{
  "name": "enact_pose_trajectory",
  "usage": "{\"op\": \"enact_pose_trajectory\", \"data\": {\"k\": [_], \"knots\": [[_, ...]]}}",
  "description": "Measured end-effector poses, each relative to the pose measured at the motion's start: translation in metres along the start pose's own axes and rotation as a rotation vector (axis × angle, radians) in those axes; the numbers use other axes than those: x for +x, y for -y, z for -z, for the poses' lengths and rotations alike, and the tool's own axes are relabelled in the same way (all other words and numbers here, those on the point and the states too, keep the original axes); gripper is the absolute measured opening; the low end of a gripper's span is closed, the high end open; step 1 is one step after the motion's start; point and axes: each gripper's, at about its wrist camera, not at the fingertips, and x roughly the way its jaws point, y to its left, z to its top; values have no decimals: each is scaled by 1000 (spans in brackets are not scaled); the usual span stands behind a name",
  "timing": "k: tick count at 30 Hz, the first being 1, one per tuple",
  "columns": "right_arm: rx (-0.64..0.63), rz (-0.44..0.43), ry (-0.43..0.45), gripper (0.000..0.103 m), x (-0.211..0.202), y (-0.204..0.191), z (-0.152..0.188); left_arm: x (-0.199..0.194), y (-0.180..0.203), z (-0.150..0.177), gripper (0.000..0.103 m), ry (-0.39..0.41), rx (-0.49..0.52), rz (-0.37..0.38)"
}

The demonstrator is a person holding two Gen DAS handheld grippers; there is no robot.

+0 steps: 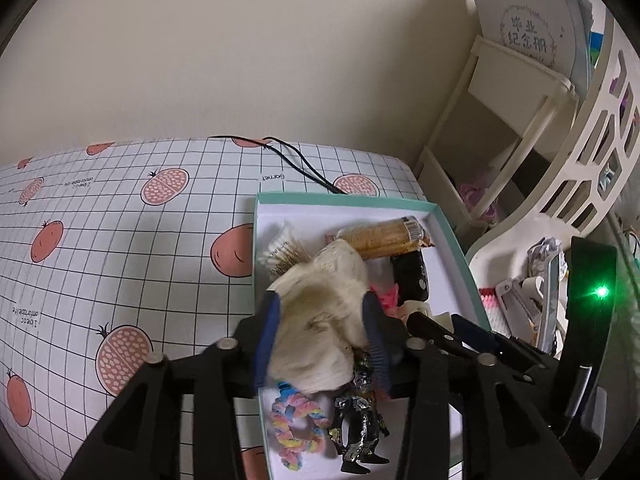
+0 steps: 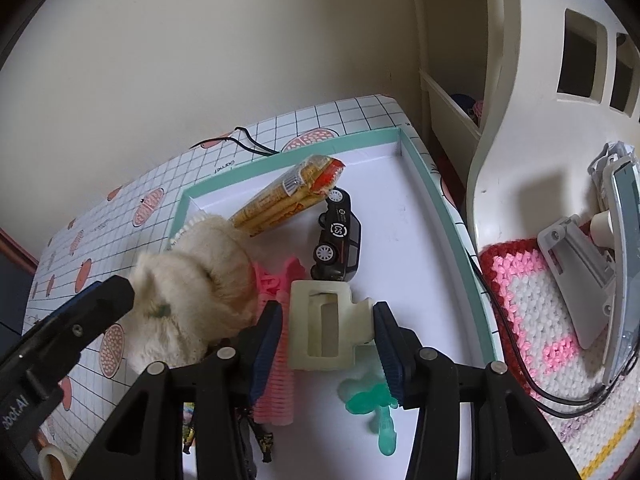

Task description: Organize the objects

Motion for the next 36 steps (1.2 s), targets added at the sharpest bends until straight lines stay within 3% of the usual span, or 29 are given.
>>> {"op": "enact_pose_trajectory", "data": {"k": [7, 8, 10, 12, 17, 22, 26, 28, 30, 36], "knots": [[-1, 8, 5, 50, 2, -1, -2, 5, -8, 1, 53, -9, -13, -34], [-1, 9, 6, 52, 2, -2, -2, 7, -9, 1, 55, -11, -18, -41], [6, 10, 8, 66, 3, -2, -4, 8, -13, 1, 58, -13, -27, -58], [8, 5, 9, 68, 3, -3, -4, 8, -16, 2, 59, -13, -33, -73], [5, 2, 4, 70, 3, -6, -4, 9, -26, 4, 73, -10, -60, -104], [-3, 4, 10, 84, 0, -10, -4, 10, -39, 5, 87, -5, -100, -144], [-8, -2, 5, 91, 1, -13, -4, 10, -47, 6, 90, 6, -123, -182], [-13, 0, 6, 98, 1, -15, -4, 10, -49, 7, 100, 18, -129, -200], [-17, -1, 10, 103, 0, -17, -4, 10, -51, 7, 102, 23, -129, -219], [-36, 0, 18, 103, -1, -20, -2, 11, -54, 7, 103, 40, -121, -263]]}}
